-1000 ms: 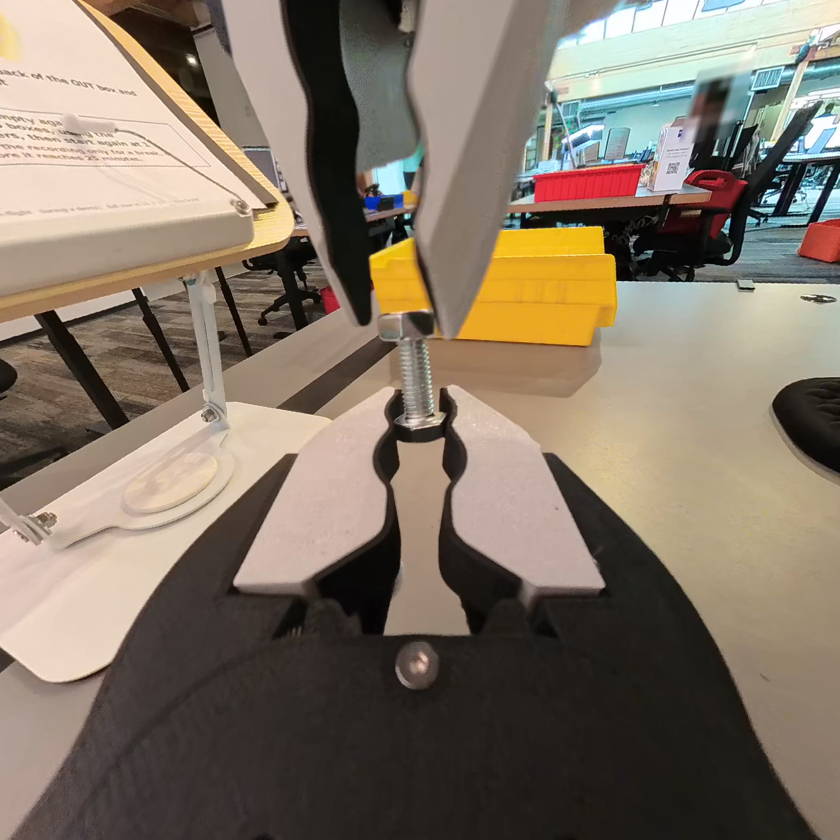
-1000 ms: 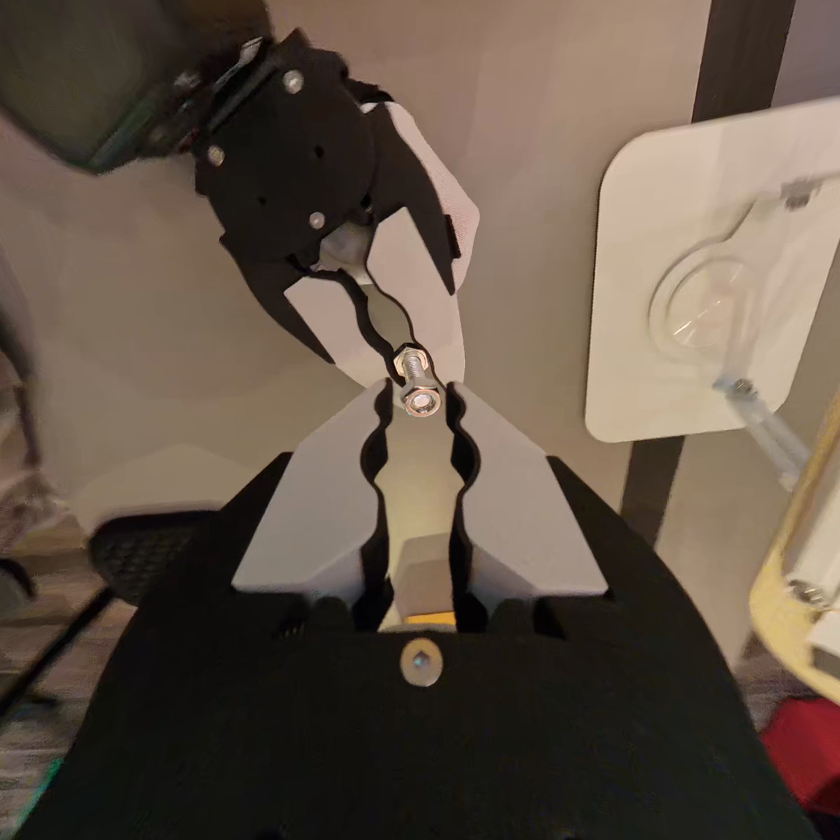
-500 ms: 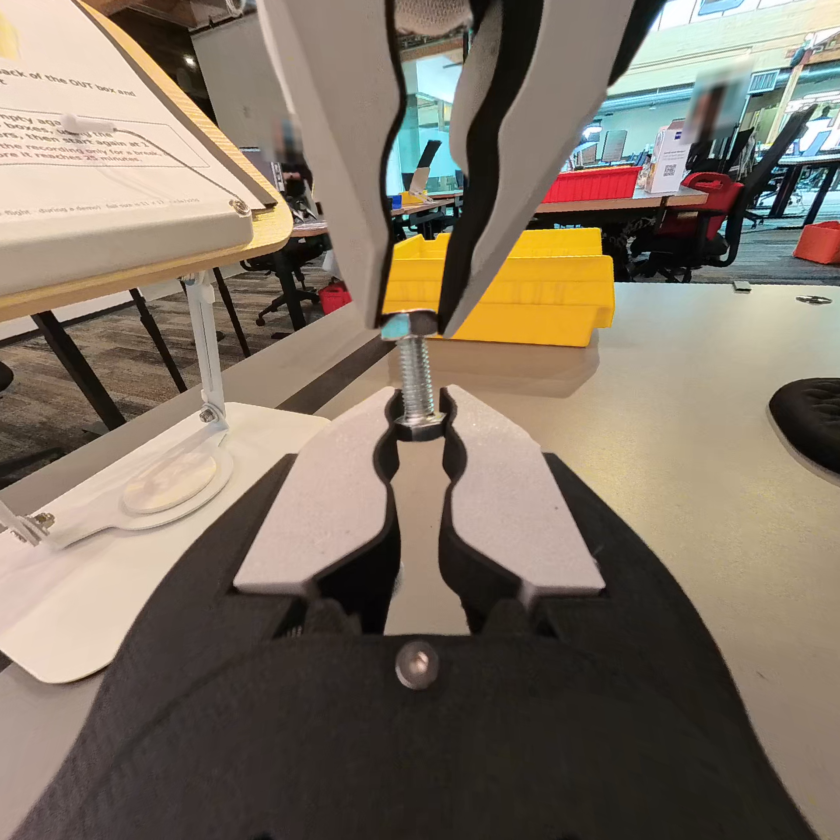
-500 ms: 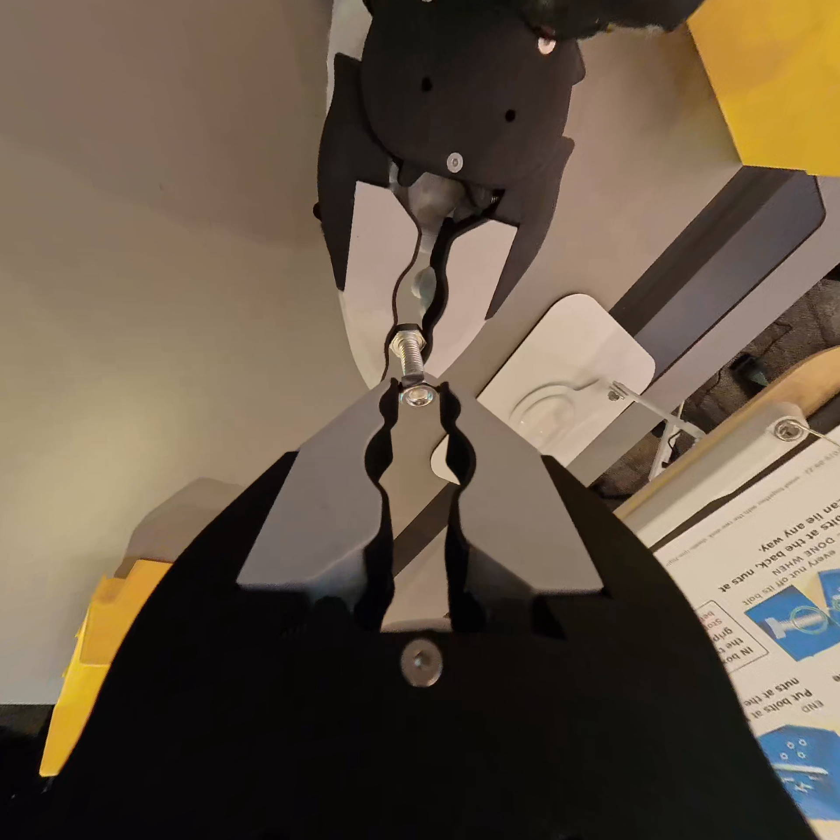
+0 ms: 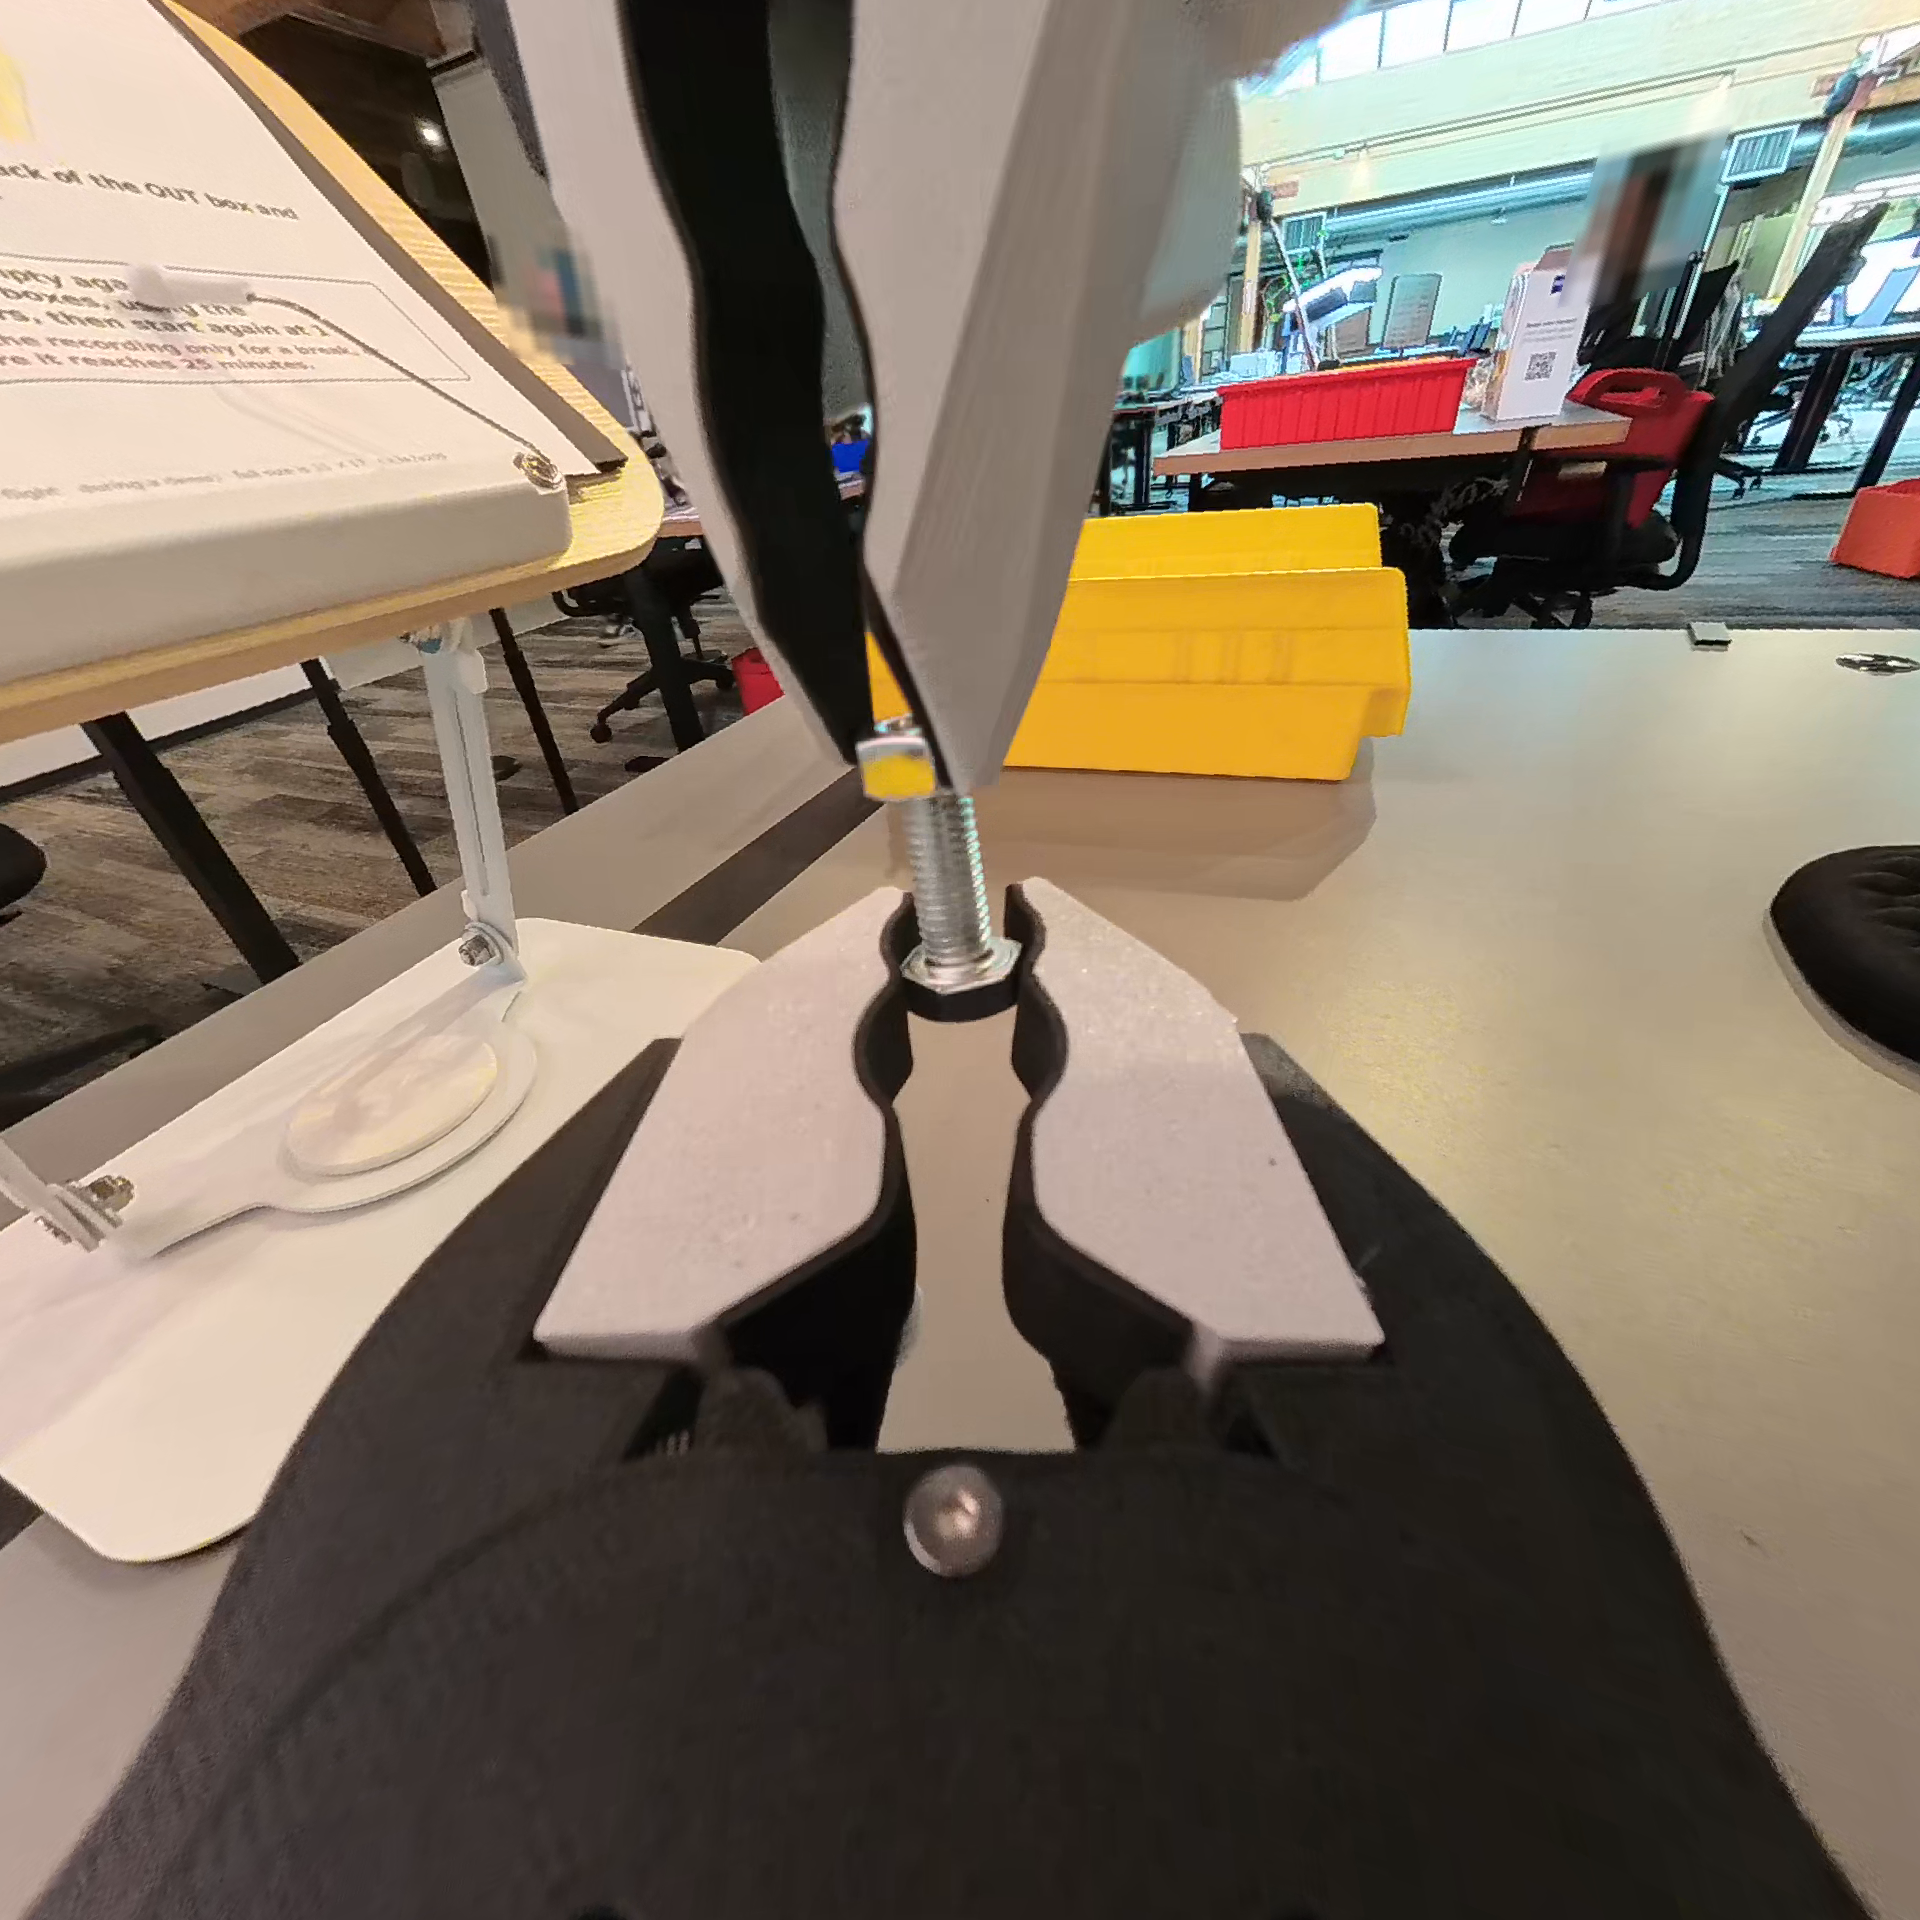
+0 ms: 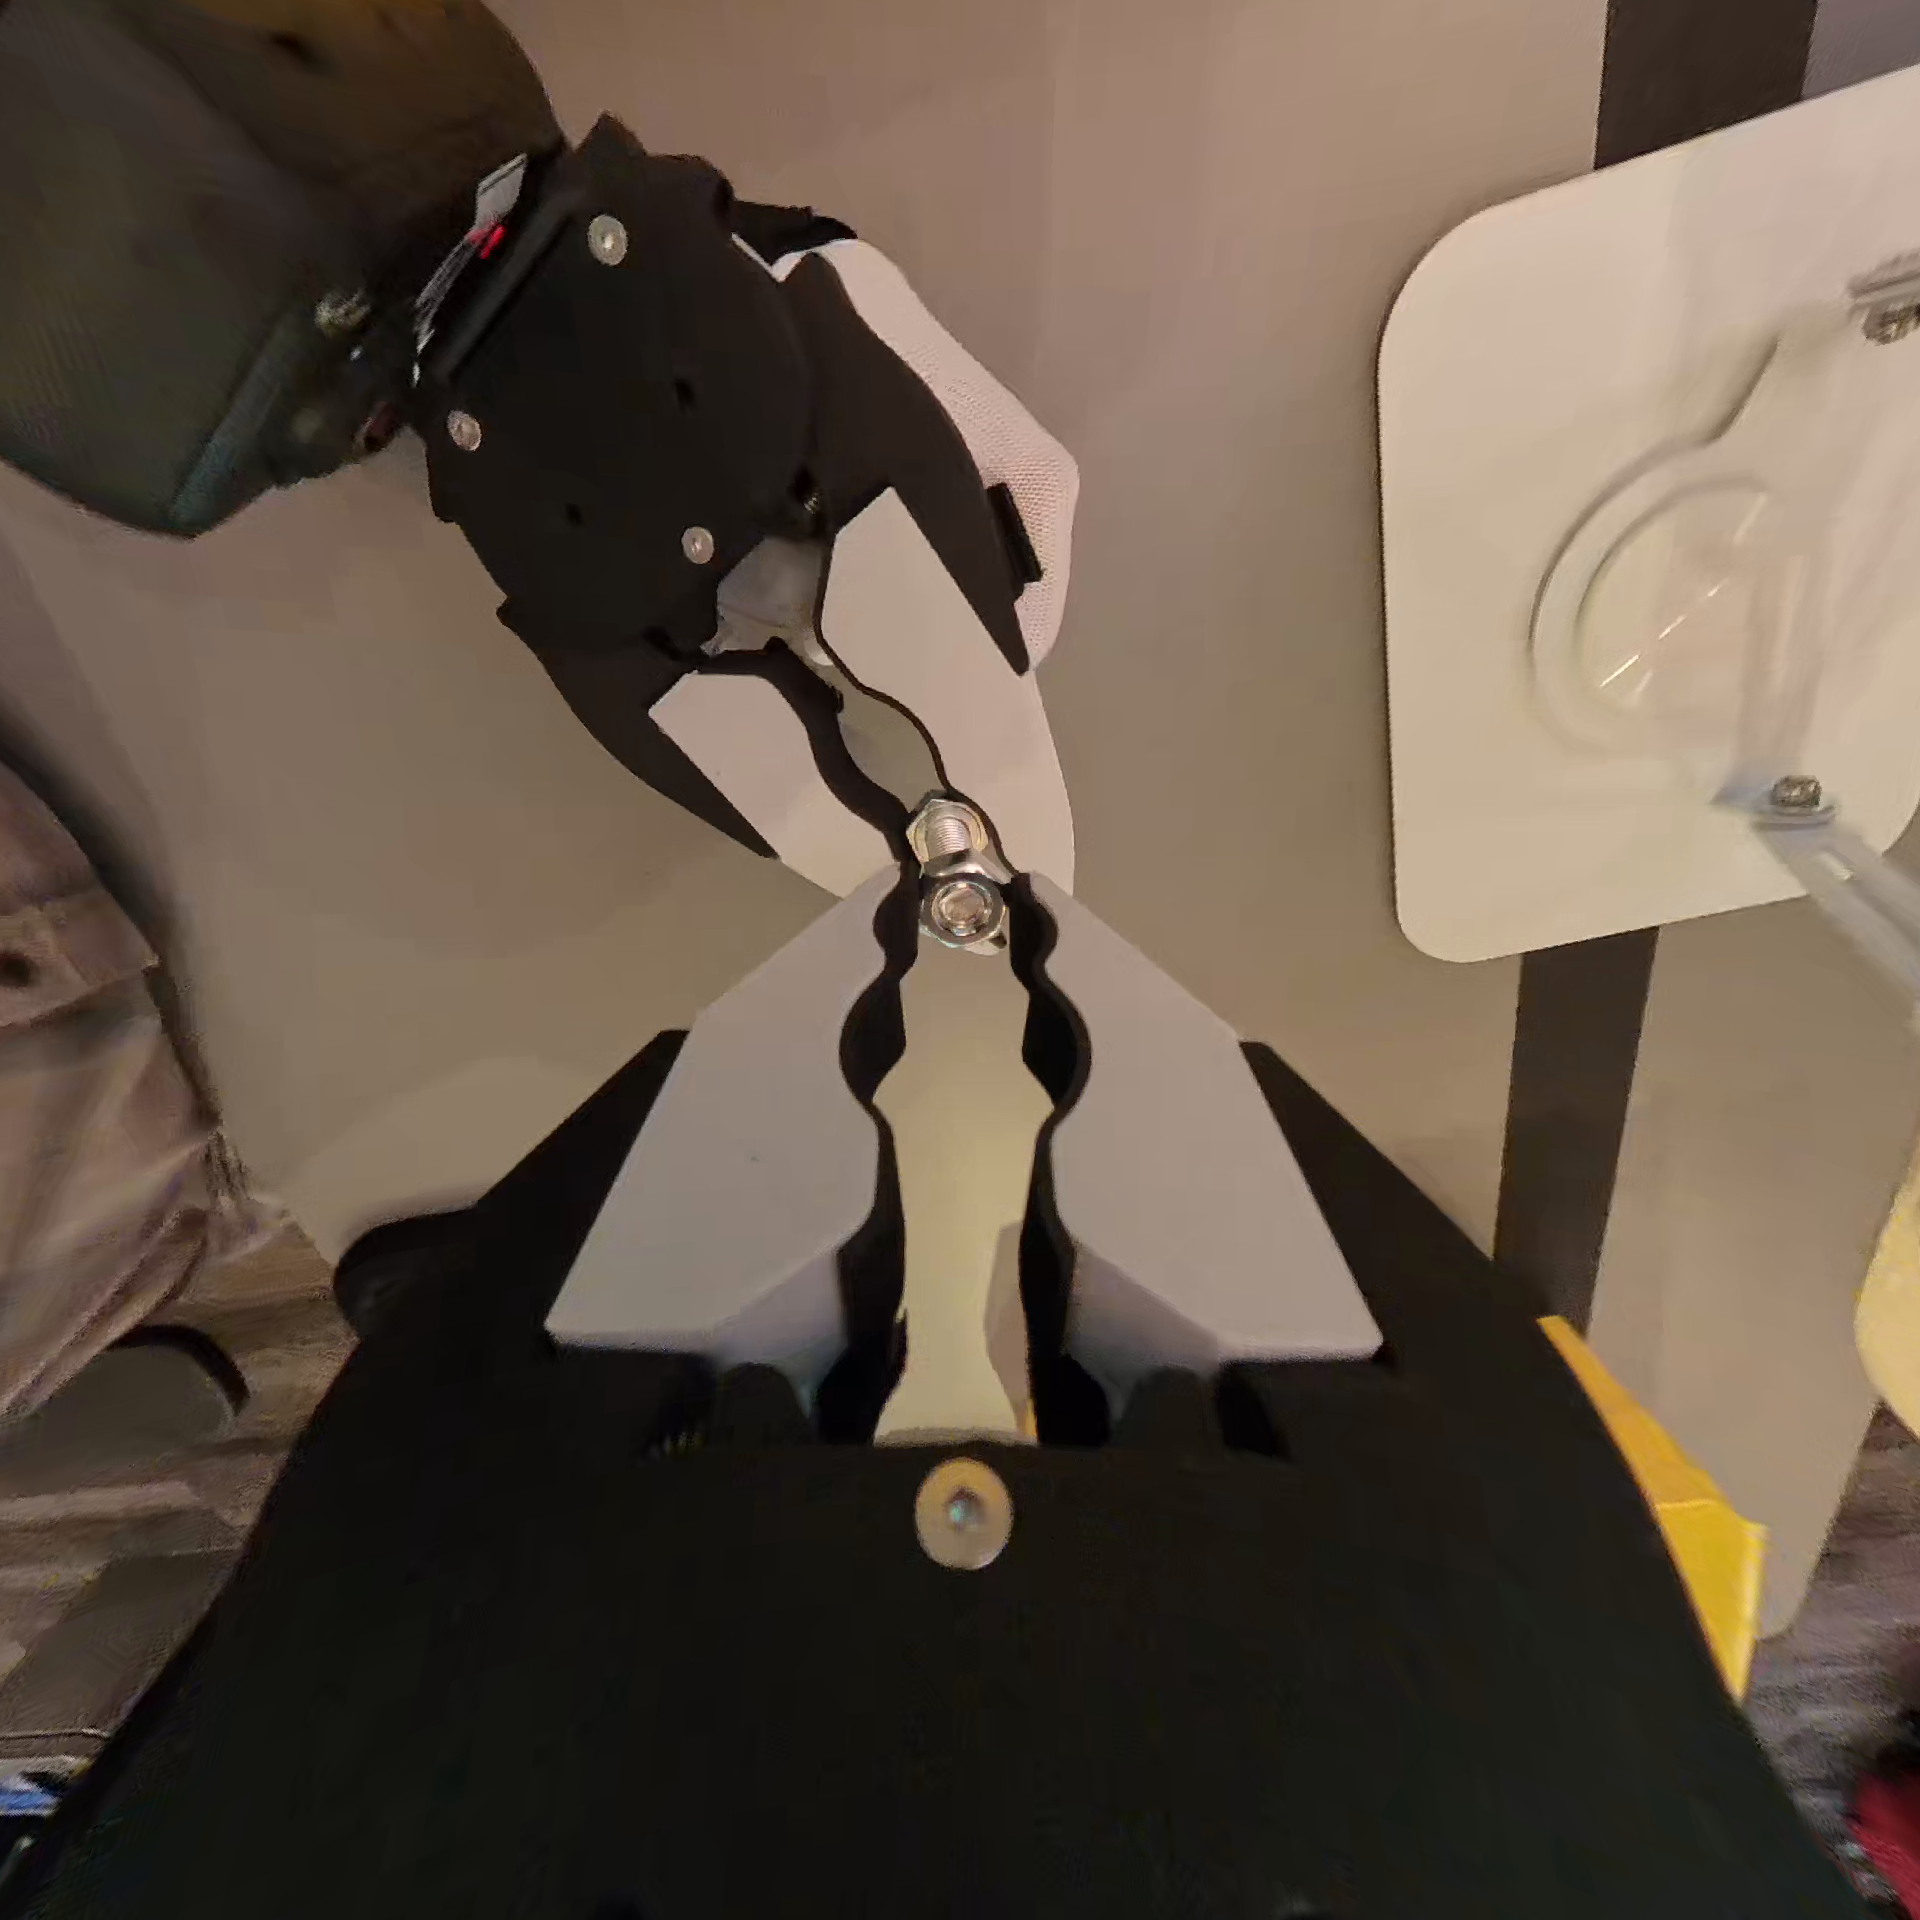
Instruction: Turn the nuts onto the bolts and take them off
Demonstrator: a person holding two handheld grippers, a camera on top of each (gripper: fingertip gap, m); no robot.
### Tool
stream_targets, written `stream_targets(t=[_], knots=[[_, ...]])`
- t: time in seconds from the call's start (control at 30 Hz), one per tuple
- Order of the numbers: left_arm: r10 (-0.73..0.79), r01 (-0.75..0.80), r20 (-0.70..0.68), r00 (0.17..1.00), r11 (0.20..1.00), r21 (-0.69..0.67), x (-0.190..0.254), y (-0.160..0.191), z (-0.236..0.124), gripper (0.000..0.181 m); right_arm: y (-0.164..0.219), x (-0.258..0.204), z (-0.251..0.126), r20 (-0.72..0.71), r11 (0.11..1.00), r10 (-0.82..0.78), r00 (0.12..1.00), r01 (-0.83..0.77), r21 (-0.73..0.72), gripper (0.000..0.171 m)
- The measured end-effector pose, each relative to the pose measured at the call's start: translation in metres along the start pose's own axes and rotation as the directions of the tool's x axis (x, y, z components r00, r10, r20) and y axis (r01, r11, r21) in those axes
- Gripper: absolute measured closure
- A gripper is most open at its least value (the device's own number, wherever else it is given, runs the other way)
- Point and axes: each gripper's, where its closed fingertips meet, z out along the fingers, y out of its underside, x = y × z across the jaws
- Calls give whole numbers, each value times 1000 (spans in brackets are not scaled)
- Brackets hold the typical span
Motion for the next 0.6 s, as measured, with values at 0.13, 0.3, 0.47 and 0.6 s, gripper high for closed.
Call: stream_targets(t=[0.13,0.3,0.47,0.6], knots=[[-4,4,-1,1000,1000,10,0,-1,-1,167,2,1,-1,-25,999,-37,999,37,2,131],[-1,1,-1,1000,1000,12,0,-2,-1,167,-1,3,-13,-106,939,-343,933,344,-4,121],[-1,2,-3,1000,1000,15,0,-2,-1,167,4,3,-16,-159,765,-643,749,638,-87,135],[0,0,-6,1000,1000,16,1,-2,-1,167,1,4,-9,-197,650,-757,623,750,-127,143]])
